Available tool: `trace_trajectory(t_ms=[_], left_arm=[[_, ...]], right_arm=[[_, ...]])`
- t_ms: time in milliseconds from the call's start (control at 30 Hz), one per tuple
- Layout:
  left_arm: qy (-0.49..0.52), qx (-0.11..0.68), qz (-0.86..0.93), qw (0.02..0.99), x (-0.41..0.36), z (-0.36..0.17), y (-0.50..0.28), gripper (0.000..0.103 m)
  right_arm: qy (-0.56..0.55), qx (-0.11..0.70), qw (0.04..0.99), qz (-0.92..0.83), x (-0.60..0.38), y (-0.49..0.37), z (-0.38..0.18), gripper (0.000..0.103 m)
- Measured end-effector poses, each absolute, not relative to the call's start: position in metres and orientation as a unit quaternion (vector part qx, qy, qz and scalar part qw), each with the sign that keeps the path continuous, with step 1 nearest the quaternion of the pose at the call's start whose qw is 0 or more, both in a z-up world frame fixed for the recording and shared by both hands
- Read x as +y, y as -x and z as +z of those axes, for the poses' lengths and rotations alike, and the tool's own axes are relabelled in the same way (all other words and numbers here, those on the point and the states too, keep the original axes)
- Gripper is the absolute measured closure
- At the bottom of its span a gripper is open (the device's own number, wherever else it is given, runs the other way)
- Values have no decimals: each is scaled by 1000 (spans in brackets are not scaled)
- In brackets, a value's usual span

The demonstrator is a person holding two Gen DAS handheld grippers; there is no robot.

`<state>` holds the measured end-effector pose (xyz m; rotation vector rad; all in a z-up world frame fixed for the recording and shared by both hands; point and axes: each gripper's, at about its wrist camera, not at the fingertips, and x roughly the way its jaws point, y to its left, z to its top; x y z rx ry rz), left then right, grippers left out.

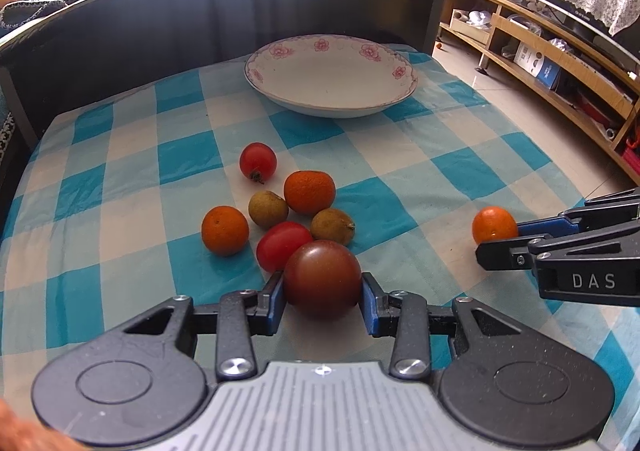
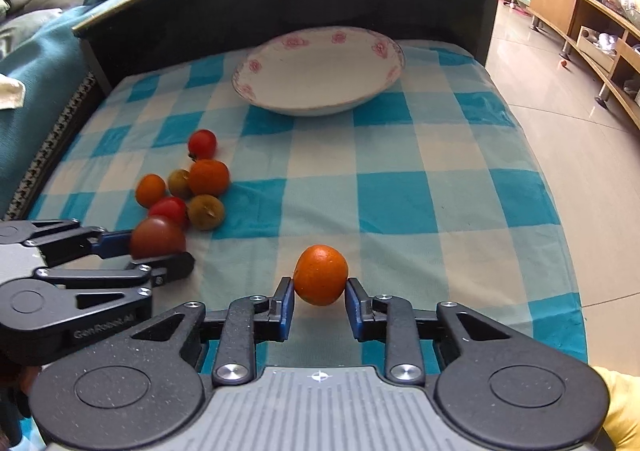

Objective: Organize fruits
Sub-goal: 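Lift and carry the mandarin and dark tomato toward the white floral bowl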

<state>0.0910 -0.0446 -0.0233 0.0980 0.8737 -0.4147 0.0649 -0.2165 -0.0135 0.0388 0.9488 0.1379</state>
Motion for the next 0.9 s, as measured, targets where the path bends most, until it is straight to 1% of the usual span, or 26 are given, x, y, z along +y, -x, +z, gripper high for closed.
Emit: trace_trajectory(t_ms=[367, 900], left_arm=[[-39, 398, -206, 893, -58, 0, -108, 57], [-67, 375, -196, 903, -80, 10, -178, 57]], right_arm=[[-50, 422, 901, 85, -218, -89, 9, 81], [-51, 391, 915, 85, -221, -156, 18, 80]])
